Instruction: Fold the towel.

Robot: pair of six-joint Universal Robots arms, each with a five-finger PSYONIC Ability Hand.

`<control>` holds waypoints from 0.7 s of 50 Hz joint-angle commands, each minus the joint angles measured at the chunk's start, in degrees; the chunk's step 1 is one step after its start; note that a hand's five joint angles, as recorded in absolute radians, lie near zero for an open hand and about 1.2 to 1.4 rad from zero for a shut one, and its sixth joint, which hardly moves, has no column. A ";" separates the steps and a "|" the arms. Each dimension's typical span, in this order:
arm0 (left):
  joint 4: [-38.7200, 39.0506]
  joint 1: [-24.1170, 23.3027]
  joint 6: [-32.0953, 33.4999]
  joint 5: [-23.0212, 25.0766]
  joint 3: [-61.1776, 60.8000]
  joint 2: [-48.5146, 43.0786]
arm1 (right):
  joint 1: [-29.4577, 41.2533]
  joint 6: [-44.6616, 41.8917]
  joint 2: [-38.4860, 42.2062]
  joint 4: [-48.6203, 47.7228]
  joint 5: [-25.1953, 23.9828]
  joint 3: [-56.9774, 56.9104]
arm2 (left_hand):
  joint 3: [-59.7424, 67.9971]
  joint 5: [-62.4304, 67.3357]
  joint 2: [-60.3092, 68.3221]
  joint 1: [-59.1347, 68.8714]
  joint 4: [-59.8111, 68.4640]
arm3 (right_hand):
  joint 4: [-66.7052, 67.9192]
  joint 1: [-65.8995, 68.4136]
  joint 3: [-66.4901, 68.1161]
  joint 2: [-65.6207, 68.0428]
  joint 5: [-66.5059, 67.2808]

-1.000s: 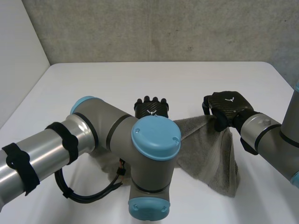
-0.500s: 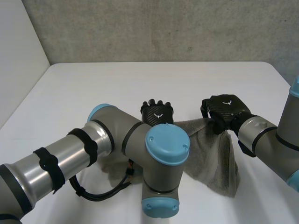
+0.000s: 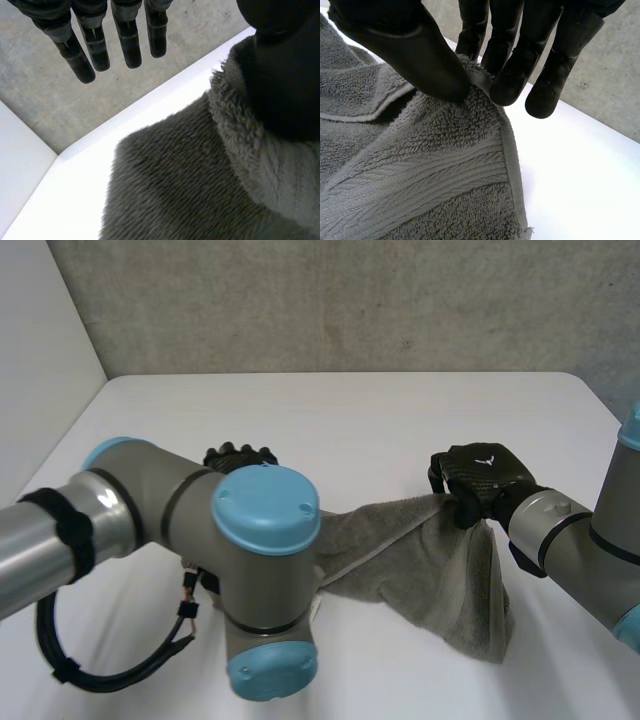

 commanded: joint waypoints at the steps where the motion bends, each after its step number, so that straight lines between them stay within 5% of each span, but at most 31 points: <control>1: -0.31 1.32 -0.08 0.45 -8.22 6.44 | 0.08 0.00 -0.24 0.14 0.02 0.03 | 0.28 -10.56 -0.59 -0.28 -0.97 | 3.61 3.70 3.61 4.92 3.50; 5: -0.40 2.20 0.00 1.34 -11.57 9.26 | 0.17 -0.26 -0.24 0.48 -0.16 -0.15 | 9.55 -1.30 8.68 8.98 8.30 | 3.61 3.70 3.61 4.92 3.50; 9: -0.49 4.30 0.00 6.24 -16.48 13.91 | 0.26 -1.14 -0.24 0.75 -0.25 -0.41 | 43.45 32.60 42.58 42.88 42.20 | 3.61 3.70 3.61 4.92 3.50; 12: -0.75 5.71 0.09 11.59 -18.94 16.63 | 0.17 -3.51 -0.24 0.75 0.02 -0.68 | 57.08 46.23 56.21 56.51 55.83 | 3.61 3.70 3.61 4.92 3.50; 20: -5.05 10.97 1.41 22.41 -23.00 22.88 | -0.36 -10.28 -0.68 3.56 0.11 -1.38 | 59.65 48.80 58.78 59.09 58.40 | 3.61 3.70 3.61 4.92 3.50; 26: -8.14 15.73 3.78 25.51 -23.17 22.80 | -0.36 -14.76 0.11 8.13 0.02 -4.19 | 59.65 48.80 58.78 59.09 58.40 | 3.61 3.70 3.61 4.92 3.50; 35: -6.30 23.55 17.12 29.90 -11.88 12.98 | 0.34 -18.10 9.68 7.79 1.94 -18.57 | 59.65 48.80 58.78 59.09 58.40 | 3.61 3.70 3.61 4.92 3.50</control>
